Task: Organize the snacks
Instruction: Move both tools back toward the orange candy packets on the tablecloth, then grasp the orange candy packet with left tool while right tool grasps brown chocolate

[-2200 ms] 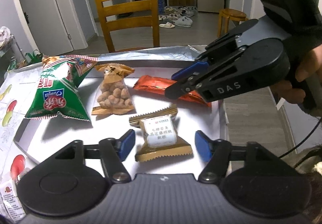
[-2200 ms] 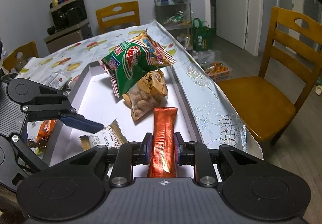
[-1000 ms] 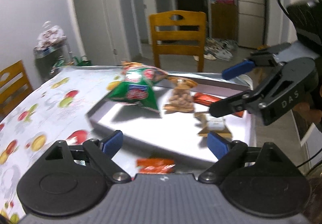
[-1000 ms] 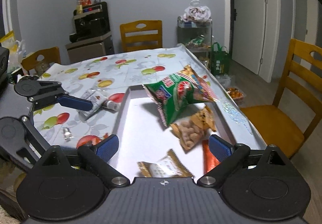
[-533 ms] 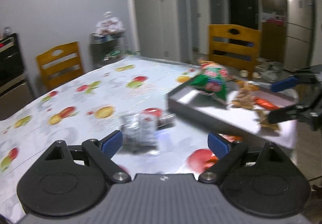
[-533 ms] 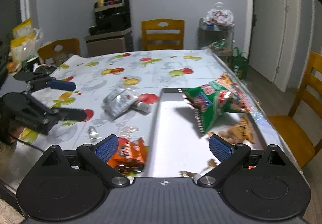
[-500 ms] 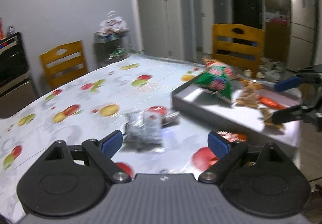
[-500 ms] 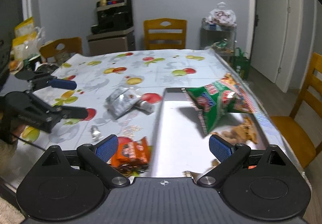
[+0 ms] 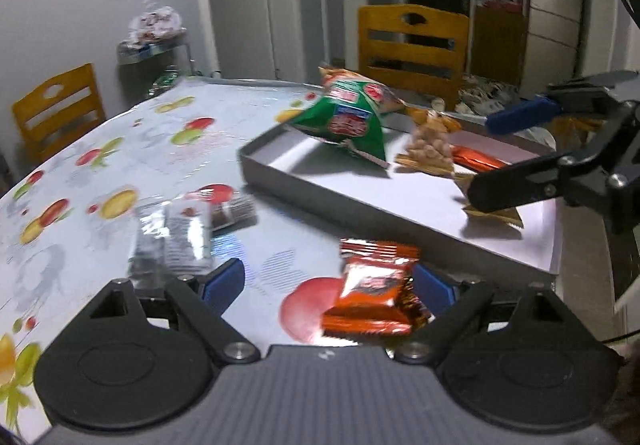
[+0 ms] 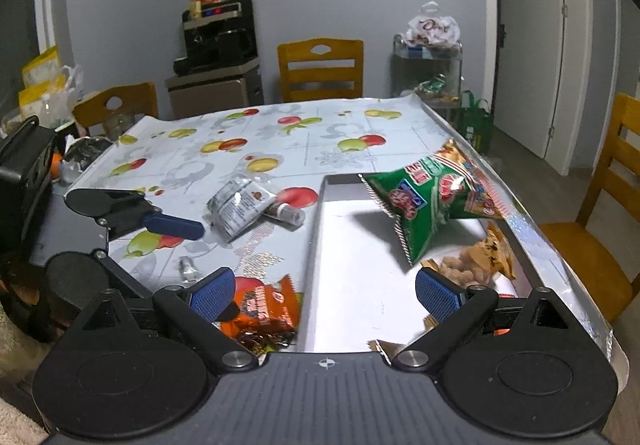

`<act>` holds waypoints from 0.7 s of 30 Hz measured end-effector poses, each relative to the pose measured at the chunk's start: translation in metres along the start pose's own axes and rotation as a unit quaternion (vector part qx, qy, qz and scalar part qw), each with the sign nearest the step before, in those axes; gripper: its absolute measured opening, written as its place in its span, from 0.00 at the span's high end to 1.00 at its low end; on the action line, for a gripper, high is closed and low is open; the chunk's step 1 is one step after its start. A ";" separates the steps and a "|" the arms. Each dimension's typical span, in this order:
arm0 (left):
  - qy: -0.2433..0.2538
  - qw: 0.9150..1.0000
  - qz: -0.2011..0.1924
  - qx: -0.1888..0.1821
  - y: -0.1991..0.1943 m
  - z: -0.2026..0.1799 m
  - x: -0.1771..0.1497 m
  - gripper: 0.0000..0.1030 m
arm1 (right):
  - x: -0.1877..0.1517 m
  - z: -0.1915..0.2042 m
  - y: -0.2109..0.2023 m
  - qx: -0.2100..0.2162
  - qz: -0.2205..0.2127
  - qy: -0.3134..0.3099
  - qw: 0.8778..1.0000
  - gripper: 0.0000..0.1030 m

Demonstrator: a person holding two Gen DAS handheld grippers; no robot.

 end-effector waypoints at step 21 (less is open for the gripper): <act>-0.056 0.997 0.056 -0.016 0.036 0.019 -0.012 0.63 | -0.011 0.019 0.009 0.052 0.016 -0.033 0.998 0.10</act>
Point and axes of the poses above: each gripper's, at about its wrist camera, not at the fingertips, and y roughly the way its jaws point, z to its left, x to its top, the point moved 8 cm from there along y, roughly the way its jaws point, and after that the axes turned 3 degrees about -x, right-handed, at the moved point
